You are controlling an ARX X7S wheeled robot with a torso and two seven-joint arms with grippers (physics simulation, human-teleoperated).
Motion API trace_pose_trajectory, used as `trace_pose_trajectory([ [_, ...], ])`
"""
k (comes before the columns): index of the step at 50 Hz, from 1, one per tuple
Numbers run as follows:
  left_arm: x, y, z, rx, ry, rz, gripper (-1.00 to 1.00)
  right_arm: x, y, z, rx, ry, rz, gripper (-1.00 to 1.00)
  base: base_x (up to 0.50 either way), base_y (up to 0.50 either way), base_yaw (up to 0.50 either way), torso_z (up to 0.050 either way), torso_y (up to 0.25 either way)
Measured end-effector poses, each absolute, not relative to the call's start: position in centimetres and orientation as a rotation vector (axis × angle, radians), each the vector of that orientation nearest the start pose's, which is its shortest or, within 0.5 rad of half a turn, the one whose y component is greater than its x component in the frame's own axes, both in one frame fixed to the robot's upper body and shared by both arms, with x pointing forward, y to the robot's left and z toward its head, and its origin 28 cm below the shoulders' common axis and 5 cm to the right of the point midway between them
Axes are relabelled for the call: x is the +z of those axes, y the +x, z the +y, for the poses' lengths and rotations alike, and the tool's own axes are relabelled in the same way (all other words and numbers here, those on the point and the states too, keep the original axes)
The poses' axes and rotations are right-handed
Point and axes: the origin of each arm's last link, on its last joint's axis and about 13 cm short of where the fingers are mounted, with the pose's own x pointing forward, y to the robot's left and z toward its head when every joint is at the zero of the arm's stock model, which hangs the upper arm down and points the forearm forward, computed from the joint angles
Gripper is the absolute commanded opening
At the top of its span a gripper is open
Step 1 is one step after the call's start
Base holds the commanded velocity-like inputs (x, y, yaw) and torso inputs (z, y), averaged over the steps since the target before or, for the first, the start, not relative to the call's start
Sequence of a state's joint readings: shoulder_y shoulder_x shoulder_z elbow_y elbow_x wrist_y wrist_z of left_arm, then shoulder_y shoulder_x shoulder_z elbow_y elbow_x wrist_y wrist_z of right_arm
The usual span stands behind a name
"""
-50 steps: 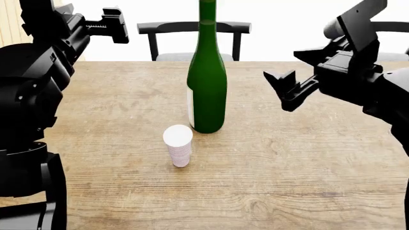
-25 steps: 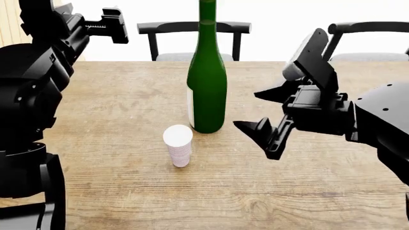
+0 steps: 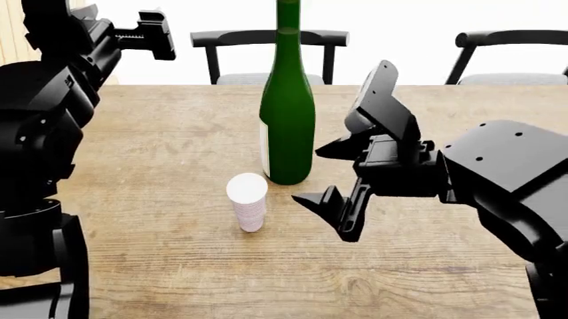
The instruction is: Pick the bottle and cup and place them in the sink. Then turn on the water.
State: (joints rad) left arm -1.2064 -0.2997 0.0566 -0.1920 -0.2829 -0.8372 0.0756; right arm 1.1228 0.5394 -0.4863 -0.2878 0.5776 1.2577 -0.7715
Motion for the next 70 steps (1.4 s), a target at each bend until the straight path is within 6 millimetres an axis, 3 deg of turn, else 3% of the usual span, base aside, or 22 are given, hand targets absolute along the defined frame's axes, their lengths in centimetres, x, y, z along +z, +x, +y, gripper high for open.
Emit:
trace_pose_trajectory([
  [29, 30.2, 36.3, 28.4, -0.046, 0.009, -0.168, 1.00, 25.6, 31.6, -10.5, 1.176, -0.413, 0.358, 1.00, 0.00, 0.00, 0.00, 0.000, 0.000],
  [70, 30.0, 36.4, 28.9, -0.034, 0.006, -0.165, 1.00, 24.7, 33.5, -8.0, 1.248, -0.407, 0.362, 1.00, 0.00, 0.00, 0.00, 0.000, 0.000],
])
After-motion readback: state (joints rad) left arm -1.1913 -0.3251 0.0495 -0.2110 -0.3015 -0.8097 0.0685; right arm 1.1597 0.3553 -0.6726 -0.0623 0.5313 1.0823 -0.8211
